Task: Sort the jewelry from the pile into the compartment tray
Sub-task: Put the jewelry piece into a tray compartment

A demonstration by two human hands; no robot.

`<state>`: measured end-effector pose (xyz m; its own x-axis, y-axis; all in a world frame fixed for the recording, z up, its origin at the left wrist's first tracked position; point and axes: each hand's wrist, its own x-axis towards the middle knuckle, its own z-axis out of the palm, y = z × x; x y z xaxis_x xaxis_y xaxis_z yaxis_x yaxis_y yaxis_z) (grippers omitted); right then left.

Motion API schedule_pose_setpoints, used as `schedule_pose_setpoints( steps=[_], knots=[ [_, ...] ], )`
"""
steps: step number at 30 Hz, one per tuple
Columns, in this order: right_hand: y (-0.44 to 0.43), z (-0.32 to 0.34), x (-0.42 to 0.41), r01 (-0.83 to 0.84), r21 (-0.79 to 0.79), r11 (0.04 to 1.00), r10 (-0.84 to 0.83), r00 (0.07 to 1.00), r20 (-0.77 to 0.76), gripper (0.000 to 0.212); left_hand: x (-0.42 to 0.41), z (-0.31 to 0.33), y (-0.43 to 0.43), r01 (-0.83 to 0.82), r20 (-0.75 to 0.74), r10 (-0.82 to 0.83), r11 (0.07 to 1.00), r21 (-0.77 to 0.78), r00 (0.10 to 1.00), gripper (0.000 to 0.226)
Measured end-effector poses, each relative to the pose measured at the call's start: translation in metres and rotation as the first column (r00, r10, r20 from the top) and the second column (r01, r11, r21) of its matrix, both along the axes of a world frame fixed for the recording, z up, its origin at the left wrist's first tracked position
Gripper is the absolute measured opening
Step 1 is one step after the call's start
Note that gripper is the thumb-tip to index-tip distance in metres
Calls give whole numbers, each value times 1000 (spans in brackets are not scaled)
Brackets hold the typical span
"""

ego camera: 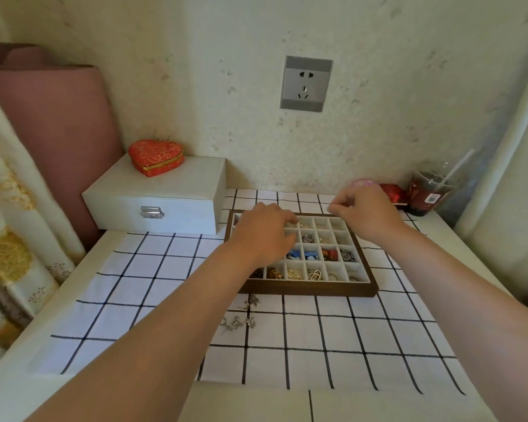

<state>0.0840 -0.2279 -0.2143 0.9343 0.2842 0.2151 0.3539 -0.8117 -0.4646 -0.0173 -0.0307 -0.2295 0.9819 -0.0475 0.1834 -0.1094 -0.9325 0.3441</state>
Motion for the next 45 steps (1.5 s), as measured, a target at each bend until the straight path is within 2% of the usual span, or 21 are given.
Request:
schedule_pose_setpoints(
  steps=[4,7,10,16,21,25,29,35,38,41,43,45],
  knots=[
    [8,-4,7,-64,-116,991,59,997,-49,6,5,-13,-1,50,-27,-47,995,87,998,55],
    [14,-8,9,-152,-215,965,136,987,-90,7,5,-23,3,55,-64,-49,994,93,997,58],
    [17,-13,13,-163,-279,946,153,986,-59,10,7,-29,4,57,-62,-50,992,108,997,58],
    [20,-18,14,-43,-291,956,59,997,44,8,9,-33,9,69,-33,-66,994,90,997,56],
    [13,-9,16,-89,-302,949,55,991,-120,15,7,-33,15,67,-16,-66,997,48,998,54],
    [15,-7,12,-129,-348,929,75,984,-164,30,7,-33,17,67,-30,-65,996,55,997,53],
    [16,-8,10,-130,-315,940,74,980,-184,33,7,-33,17,69,-25,-67,996,59,997,53],
    [15,2,-7,-101,-283,954,86,994,-66,27,-5,-26,18,74,11,-74,997,-6,997,52],
    [23,10,-30,-156,-224,962,160,987,4,24,-18,-17,21,65,82,-60,996,-59,995,43],
    [32,14,-61,-316,-149,937,317,948,-20,19,-35,-11,26,88,151,-77,994,-66,985,25],
    [39,14,-81,-415,-115,903,411,910,-53,17,-48,-8,31,108,146,-94,990,-86,985,14],
    [46,12,-97,-504,-119,856,498,864,-78,15,-61,-4,37,121,118,-109,988,-98,987,13]
  ],
)
